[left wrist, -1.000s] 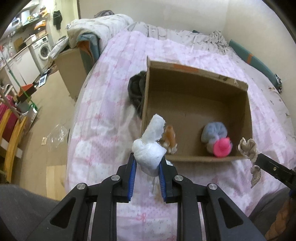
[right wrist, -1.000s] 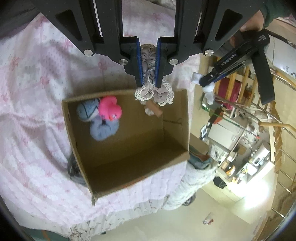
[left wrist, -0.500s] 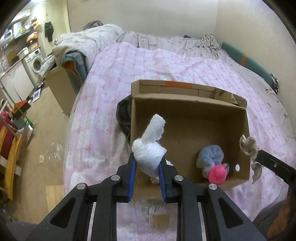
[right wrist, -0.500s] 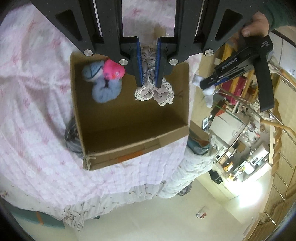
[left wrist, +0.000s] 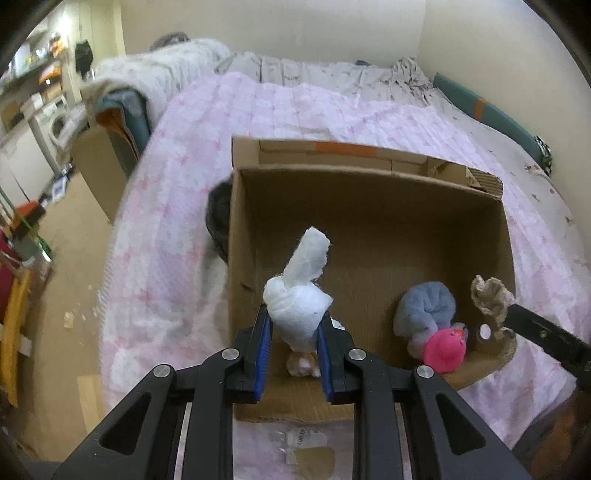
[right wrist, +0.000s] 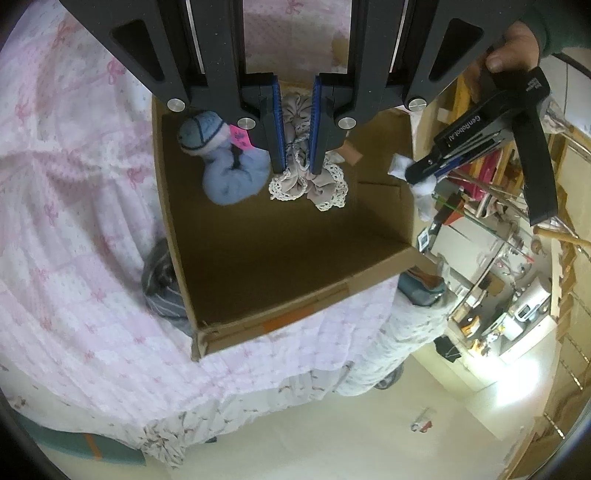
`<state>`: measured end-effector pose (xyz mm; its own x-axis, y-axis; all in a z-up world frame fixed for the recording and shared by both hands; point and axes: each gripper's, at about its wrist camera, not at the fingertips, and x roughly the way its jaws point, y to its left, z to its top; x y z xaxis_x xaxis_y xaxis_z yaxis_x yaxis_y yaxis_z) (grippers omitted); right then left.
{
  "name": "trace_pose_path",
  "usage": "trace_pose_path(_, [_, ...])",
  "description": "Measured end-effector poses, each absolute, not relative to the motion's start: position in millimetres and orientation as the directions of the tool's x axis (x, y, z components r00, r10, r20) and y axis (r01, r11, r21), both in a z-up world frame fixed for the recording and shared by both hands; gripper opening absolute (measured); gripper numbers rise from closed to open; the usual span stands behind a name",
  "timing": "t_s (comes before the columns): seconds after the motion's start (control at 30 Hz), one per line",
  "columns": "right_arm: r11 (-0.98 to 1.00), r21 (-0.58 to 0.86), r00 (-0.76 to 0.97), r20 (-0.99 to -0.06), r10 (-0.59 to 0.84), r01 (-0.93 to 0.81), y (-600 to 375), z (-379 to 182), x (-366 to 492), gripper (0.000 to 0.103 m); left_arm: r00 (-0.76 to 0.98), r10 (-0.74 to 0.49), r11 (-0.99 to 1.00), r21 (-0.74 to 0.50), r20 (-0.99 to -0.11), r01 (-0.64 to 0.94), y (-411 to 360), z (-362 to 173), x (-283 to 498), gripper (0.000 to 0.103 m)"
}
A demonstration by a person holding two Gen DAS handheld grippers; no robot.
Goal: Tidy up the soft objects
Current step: 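Carry the white sock and lace scrunchie over the box with both grippers, then open both grippers to drop the sock and scrunchie into the box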
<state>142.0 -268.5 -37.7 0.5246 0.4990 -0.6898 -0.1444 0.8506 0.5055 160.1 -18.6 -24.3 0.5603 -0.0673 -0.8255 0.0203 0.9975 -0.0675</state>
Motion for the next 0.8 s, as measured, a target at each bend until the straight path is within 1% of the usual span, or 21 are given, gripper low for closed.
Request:
trace_pose_path(0.2, [0.879,0.454,0.524,-0.719,0.457,-0.144,-262.2,-43.7,144.5,0.014,0.559,-0.066,0.998,-0.066,-0.826,0.021,-18.6,-27.3,162.0,0.021])
trace_pose_path(0.4, [0.882,0.448,0.515,-0.727,0.454,-0.145,-257.9,-47.0,145.1,0.014,0.557,-0.099,0.995,-0.089,-0.824,0.045,-25.0,-30.3,162.5,0.021])
trace_pose_path(0.53, [0.885,0.441,0.508,-0.734,0.451,-0.15,-254.6,-48.4,144.6,0.014,0.567,-0.103,0.995,-0.079,-0.817,0.067,-30.1,-28.9,161.6,0.021])
trace_pose_path(0.8, [0.888,0.434,0.497,-0.744,0.447,-0.149,-250.2,-51.6,144.5,0.014,0.552,-0.1,0.995,-0.084,-0.828,0.055,-29.0,-34.4,163.9,0.021])
